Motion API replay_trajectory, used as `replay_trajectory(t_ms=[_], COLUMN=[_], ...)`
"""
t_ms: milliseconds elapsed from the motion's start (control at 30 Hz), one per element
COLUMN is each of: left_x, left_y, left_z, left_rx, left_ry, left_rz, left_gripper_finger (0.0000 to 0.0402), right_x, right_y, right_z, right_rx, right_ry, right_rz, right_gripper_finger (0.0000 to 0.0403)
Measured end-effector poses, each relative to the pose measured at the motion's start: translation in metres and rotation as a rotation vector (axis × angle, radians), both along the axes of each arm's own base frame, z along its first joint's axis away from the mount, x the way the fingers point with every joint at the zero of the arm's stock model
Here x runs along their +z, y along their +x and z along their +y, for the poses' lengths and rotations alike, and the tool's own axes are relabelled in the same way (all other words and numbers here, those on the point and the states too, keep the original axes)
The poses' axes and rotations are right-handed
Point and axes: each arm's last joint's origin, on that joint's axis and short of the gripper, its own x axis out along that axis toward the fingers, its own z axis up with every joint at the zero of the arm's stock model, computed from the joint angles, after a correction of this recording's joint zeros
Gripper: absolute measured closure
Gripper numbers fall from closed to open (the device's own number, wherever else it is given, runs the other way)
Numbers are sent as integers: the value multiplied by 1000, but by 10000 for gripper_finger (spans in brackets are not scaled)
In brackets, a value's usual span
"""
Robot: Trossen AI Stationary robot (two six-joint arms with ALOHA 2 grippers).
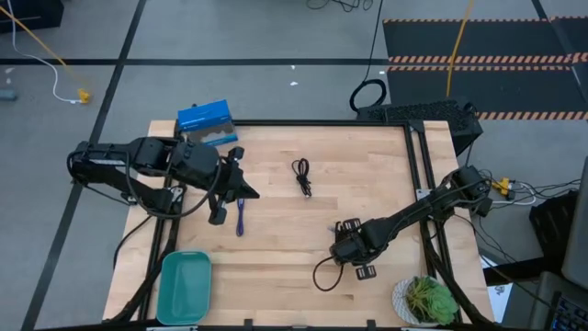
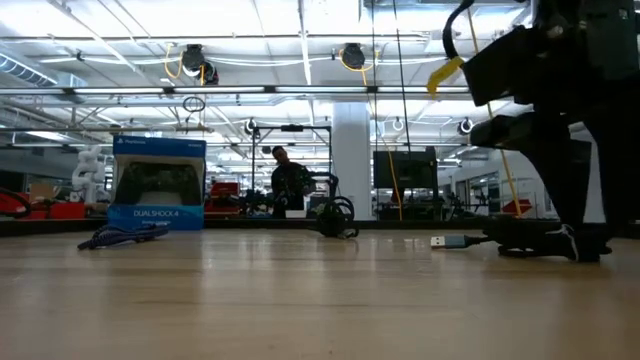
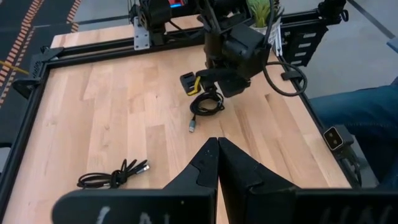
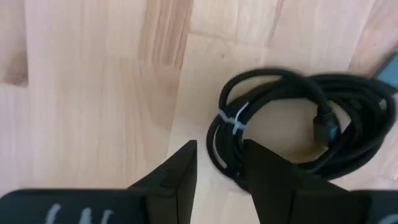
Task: Pick and place USB-C Cables
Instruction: Put the upper black cable into the blue basket
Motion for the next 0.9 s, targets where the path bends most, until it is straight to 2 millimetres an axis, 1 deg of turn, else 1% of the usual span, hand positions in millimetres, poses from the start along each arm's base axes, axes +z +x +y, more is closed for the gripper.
replay_trajectory(t_ms=[100,333,467,533,633,733,900], left_x=[0,-1,-1,-1,-1,-1,-2], left_y=[0,2,2,2,2,2,4], left_z=[0,0,0,0,0,0,-1], left_rx=[0,0,0,0,1,1,1], left_ry=[0,0,0,0,-2,-2,-1], left_rz=[-1,3,3,3,3,3,9], left_gripper_finger=[394,394,394,394,394,394,394], right_x=[0,-7,-15,-20,-25,-27,-27], right_y=[0,-3,-7,-9,-12,-14,-13], right_z=[1,1,-1,-2,-3,-5,-5], right_rx=[10,19,33,43,46,61,89], right_ry=[-16,-24,-26,-26,-22,-28,-35], right_rz=[-3,-22,-22,-22,-32,-33,-42], right_gripper_finger=[264,208,198,205,229,265,337])
